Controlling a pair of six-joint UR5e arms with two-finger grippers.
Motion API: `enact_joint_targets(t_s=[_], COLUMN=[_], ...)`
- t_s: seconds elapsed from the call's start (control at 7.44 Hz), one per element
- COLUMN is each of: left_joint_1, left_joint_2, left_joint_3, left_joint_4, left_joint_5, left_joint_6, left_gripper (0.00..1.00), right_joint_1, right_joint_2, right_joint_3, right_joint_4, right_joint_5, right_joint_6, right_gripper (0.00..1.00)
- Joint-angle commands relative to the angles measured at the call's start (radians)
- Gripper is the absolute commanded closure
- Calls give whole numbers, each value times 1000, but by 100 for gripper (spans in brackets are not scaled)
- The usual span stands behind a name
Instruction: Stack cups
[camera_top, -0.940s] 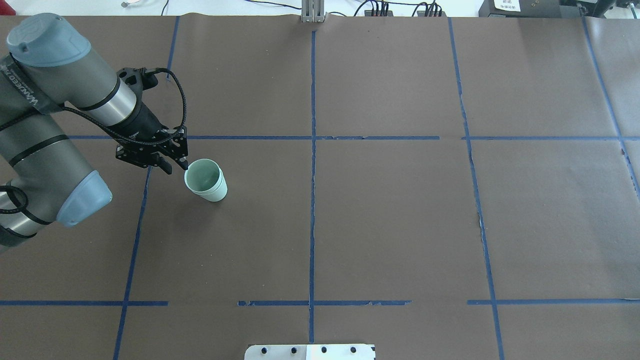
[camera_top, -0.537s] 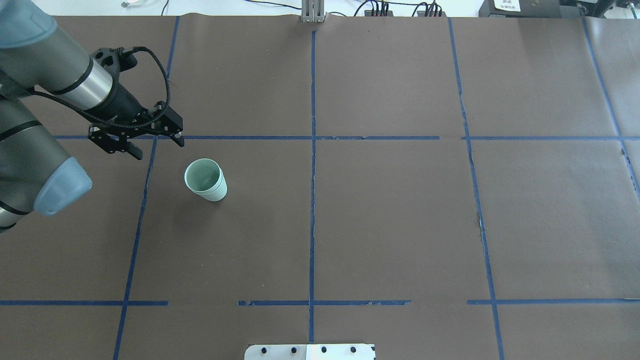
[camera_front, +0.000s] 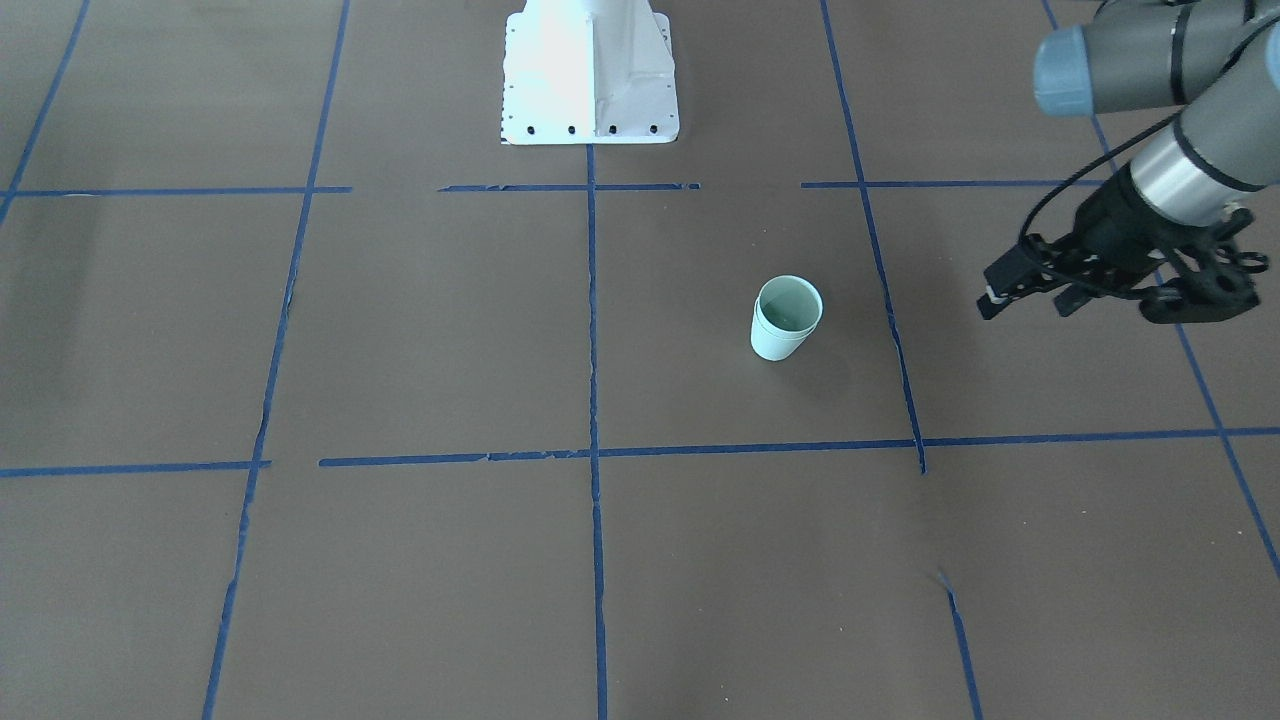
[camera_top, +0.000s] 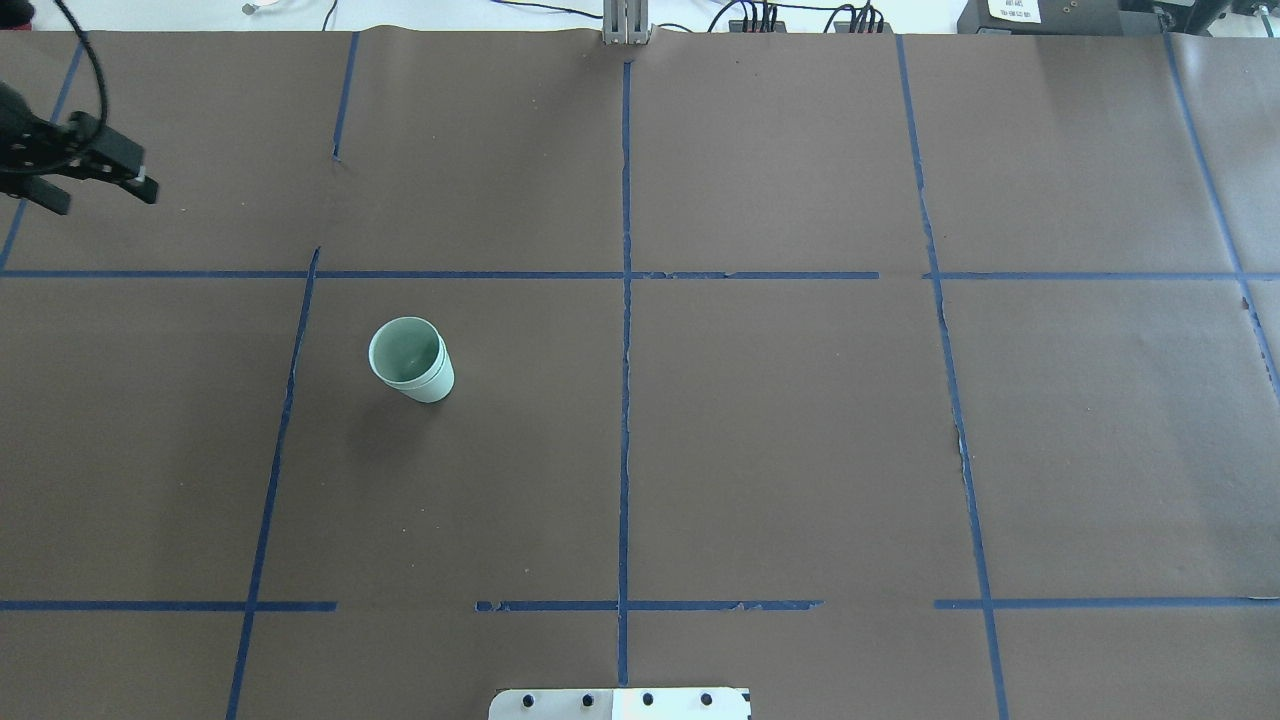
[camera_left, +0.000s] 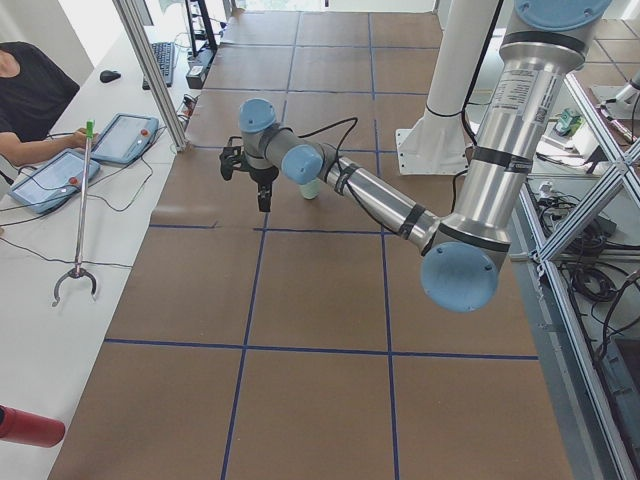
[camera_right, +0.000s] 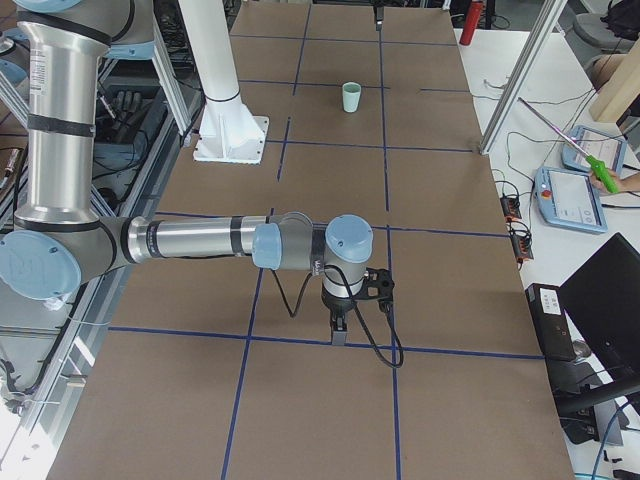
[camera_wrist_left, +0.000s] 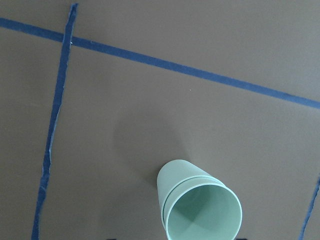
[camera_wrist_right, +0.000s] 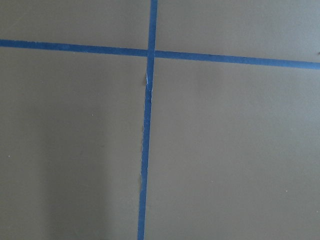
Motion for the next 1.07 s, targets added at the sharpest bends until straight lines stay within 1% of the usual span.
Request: enact_joint_targets(t_s=[0.0, 0.13, 0.27, 0.4, 0.67, 0.94], left_joint_1=[-170, -231, -270, -314, -331, -344], left_joint_2=[75, 131, 185, 243, 271, 278], left_joint_3=[138, 184, 197, 202, 203, 205], left_joint_4=[1, -1, -1, -4, 7, 8], left_joint_5=[3, 9, 8, 6, 9, 11], left_joint_6=[326, 460, 577, 612, 609, 603], left_gripper=[0, 0, 0, 0, 0, 0], right_joint_1=[0, 0, 0, 0, 0, 0], right_joint_2=[0, 0, 0, 0, 0, 0], right_joint_3=[0, 0, 1, 1, 0, 1], right_joint_4=[-1, -1, 0, 0, 0, 0], right_joint_5=[0, 0, 0, 0, 0, 0], right_joint_6=[0, 0, 0, 0, 0, 0], right_gripper=[0, 0, 0, 0, 0, 0])
